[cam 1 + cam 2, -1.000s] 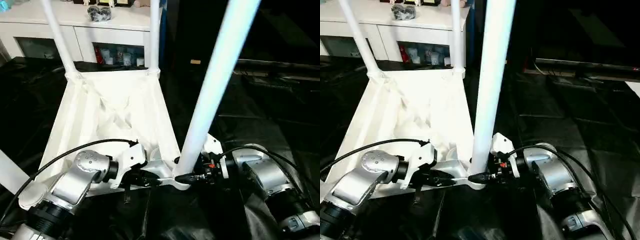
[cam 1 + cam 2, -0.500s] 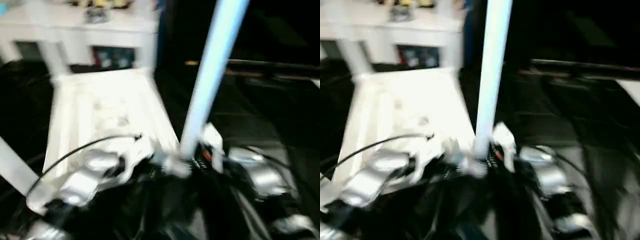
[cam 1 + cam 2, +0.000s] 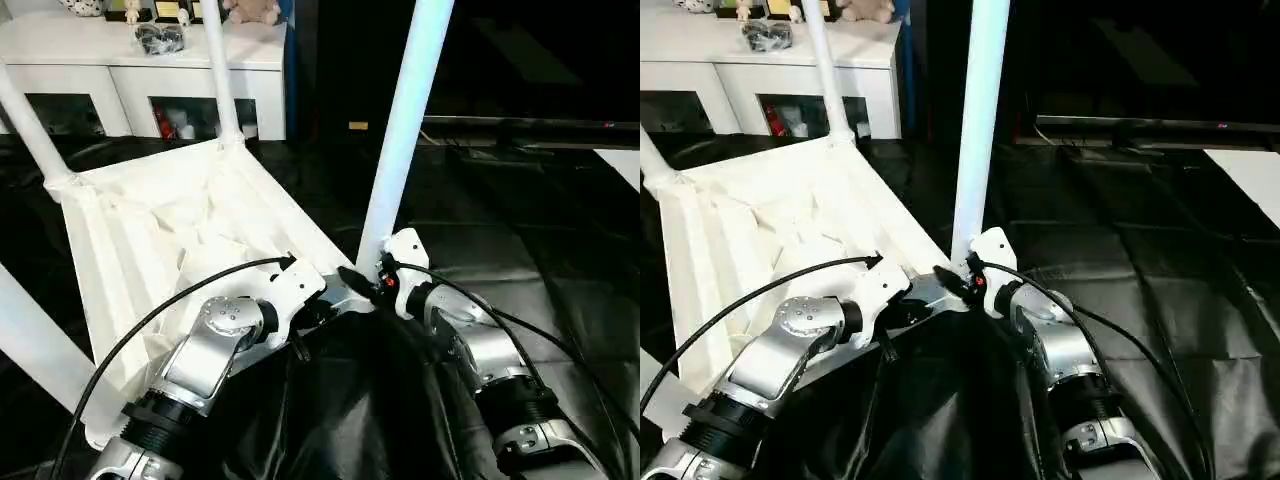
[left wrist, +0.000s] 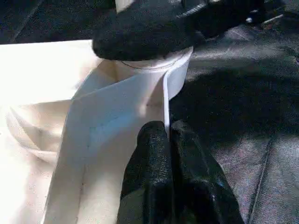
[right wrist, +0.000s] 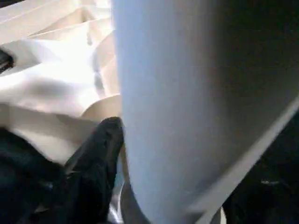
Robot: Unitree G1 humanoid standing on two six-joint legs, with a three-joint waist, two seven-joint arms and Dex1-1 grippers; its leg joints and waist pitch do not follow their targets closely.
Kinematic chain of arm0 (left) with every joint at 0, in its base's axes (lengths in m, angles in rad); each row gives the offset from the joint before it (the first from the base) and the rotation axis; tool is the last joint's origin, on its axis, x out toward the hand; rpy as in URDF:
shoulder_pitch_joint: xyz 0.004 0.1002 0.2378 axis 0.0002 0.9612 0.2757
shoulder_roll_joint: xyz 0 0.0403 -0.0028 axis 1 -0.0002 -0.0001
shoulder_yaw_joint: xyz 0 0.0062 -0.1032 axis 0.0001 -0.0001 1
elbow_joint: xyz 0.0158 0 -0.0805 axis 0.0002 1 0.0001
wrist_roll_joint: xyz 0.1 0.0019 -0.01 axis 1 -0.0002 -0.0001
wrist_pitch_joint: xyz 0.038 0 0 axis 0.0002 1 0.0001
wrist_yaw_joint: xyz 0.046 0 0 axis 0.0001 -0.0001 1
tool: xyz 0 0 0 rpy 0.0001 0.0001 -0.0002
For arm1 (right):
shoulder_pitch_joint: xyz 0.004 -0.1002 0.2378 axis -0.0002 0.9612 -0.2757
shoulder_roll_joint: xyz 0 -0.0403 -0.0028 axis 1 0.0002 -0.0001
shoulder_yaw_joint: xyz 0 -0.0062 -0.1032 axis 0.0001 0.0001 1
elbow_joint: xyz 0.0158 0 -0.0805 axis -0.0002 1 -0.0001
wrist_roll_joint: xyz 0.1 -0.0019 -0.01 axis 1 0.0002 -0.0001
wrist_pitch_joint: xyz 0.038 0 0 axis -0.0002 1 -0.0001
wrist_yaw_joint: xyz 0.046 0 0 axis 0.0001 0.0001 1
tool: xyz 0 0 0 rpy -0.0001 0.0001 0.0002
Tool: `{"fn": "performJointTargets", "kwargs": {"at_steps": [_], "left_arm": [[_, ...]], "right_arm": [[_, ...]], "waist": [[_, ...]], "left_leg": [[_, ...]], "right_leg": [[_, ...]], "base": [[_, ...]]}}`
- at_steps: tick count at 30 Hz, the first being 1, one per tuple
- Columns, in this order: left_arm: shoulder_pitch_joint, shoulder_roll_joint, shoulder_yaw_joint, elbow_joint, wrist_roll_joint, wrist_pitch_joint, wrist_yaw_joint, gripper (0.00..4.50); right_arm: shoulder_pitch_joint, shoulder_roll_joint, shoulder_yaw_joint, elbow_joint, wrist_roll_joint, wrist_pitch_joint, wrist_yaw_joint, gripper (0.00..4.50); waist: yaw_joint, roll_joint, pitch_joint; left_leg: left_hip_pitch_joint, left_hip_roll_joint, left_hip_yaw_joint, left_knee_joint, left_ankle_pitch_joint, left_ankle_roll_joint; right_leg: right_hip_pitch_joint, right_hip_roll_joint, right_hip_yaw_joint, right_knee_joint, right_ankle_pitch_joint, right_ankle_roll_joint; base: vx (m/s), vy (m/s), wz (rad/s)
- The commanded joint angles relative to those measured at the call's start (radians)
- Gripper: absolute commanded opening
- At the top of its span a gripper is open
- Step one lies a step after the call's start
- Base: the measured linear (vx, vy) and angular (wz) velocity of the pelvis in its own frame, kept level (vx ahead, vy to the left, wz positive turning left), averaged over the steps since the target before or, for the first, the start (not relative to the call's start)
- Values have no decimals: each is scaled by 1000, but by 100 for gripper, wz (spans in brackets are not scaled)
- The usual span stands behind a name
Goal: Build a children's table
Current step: Rotate leg to tighten
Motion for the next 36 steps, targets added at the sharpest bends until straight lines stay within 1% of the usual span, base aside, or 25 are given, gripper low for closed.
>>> {"fn": "performJointTargets", "kwargs": {"at_steps": [1,2,3,5,6,8,9,10,11,12,14,16,17,19,22,24,25,26,28,29,30,32,33,35,36], "left_arm": [[-12,-16,-9,-29,-48,-51,-14,0],[-7,5,-7,-34,-58,-56,-46,0],[-7,5,-7,-34,-58,-56,-46,0],[4,48,-2,-44,-81,-73,-115,0],[4,49,-2,-45,-82,-74,-117,0],[10,69,-4,-54,-97,-91,-159,0],[11,71,-4,-55,-99,-90,-164,0],[17,87,-6,-64,-111,-95,-201,0],[19,92,-7,-66,-114,-98,-213,0],[19,93,-7,-67,-114,-98,-216,0],[28,125,-15,-76,-130,-113,-275,0],[32,153,-20,-79,-140,-117,-311,0],[32,164,-21,-78,-142,-121,-323,0],[29,178,-17,-72,-144,-129,-339,0],[26,188,-9,-67,-145,-131,-346,0],[25,191,-8,-66,-147,-132,-349,0],[29,194,-6,-69,-150,-133,-347,0],[31,195,-6,-70,-151,-133,-345,0],[43,193,-9,-78,-151,-133,-336,0],[43,193,-9,-78,-151,-132,-336,0],[46,184,-6,-80,-145,-125,-318,0],[45,175,-2,-78,-137,-118,-294,0],[37,157,5,-72,-124,-108,-253,0],[34,150,8,-69,-119,-105,-237,0],[26,134,13,-63,-106,-98,-198,0]], "right_arm": [[17,10,106,-26,11,5,134,313],[15,-21,102,-36,28,28,188,313],[15,-21,102,-36,28,28,188,313],[10,-91,93,-47,59,46,314,313],[10,-94,93,-48,60,46,318,313],[12,-128,99,-59,69,43,376,313],[13,-133,100,-60,69,41,384,313],[17,-161,108,-67,68,15,434,313],[18,-169,112,-69,67,3,450,288],[19,-171,113,-69,66,0,453,288],[23,-200,130,-83,70,-6,520,269],[27,-221,148,-102,76,3,574,249],[29,-229,154,-108,79,4,595,249],[29,-238,163,-117,83,8,621,226],[25,-240,168,-120,86,9,641,208],[24,-241,169,-119,86,8,648,203],[23,-239,173,-121,86,8,654,200],[23,-238,174,-122,87,10,656,199],[30,-235,179,-135,90,19,656,198],[30,-234,179,-136,90,19,655,198],[36,-229,177,-140,90,25,640,198],[40,-220,173,-140,87,29,616,197],[44,-201,163,-134,81,33,569,197],[46,-193,159,-131,80,34,552,196],[48,-173,149,-123,73,41,503,196]], "waist": [[6,-11,-41],[10,-11,-44],[12,-11,-45],[20,-12,-47],[25,-12,-47],[28,-12,-49],[29,-13,-52],[30,-13,-53],[34,-14,-54],[37,-13,-53],[45,-12,-54],[48,-13,-51],[48,-20,-51],[52,-17,-50],[49,-24,-47],[48,-24,-47],[49,-19,-48],[48,-21,-49],[49,-16,-49],[47,-18,-50],[48,-14,-51],[48,-17,-51],[47,-10,-51],[45,-15,-49],[43,-13,-47]], "left_leg": [[2,26,-11,-72,-327,36],[-1,28,-10,-73,-295,43],[-1,27,-9,-72,-287,48],[-2,27,-6,-69,-256,61],[1,29,-3,-67,-243,68],[1,30,-1,-65,-218,69],[-3,30,-1,-63,-189,73],[-6,30,-1,-63,-176,75],[-9,29,-1,-60,-163,78],[-10,29,0,-59,-157,82],[-6,30,1,-58,-159,84],[-5,31,2,-59,-176,83],[-5,32,2,-60,-176,82],[0,34,2,-61,-186,75],[1,35,2,-64,-210,58],[0,35,1,-64,-210,50],[0,34,0,-64,-212,48],[-1,34,0,-64,-208,48],[-2,33,0,-63,-198,48],[-3,33,0,-63,-197,48],[-2,33,0,-62,-196,48],[-1,34,0,-62,-191,49],[-2,33,0,-62,-193,47],[-2,32,-1,-64,-211,39],[-2,31,-1,-65,-228,34]], "right_leg": [[27,-71,47,-92,-484,-102],[32,-71,49,-85,-436,-113],[33,-70,49,-83,-422,-118],[37,-71,50,-78,-384,-135],[33,-70,52,-76,-361,-146],[34,-69,54,-69,-316,-166],[38,-68,54,-60,-266,-179],[40,-68,54,-58,-248,-183],[42,-68,54,-53,-227,-188],[40,-67,54,-52,-218,-190],[39,-66,53,-50,-218,-194],[37,-64,53,-51,-236,-191],[38,-64,53,-52,-242,-188],[33,-66,54,-53,-262,-187],[33,-66,56,-55,-283,-184],[34,-68,57,-55,-292,-176],[34,-68,57,-55,-293,-175],[35,-67,57,-55,-287,-175],[36,-67,57,-52,-261,-180],[37,-66,57,-52,-257,-180],[37,-66,57,-50,-248,-184],[37,-65,57,-48,-231,-191],[37,-64,57,-49,-225,-194],[38,-65,56,-52,-251,-188],[39,-65,56,-57,-288,-178]], "base": [[0,0,0],[0,0,0],[0,0,0],[0,0,0],[0,0,0],[0,0,0],[0,0,0],[0,0,0],[0,0,0],[0,0,0],[0,0,0],[0,0,0],[0,0,0],[0,0,0],[0,0,0],[0,0,0],[0,0,0],[0,0,0],[0,0,0],[0,0,0],[0,0,0],[0,0,0],[0,0,0],[0,0,0],[0,0,0]]}}
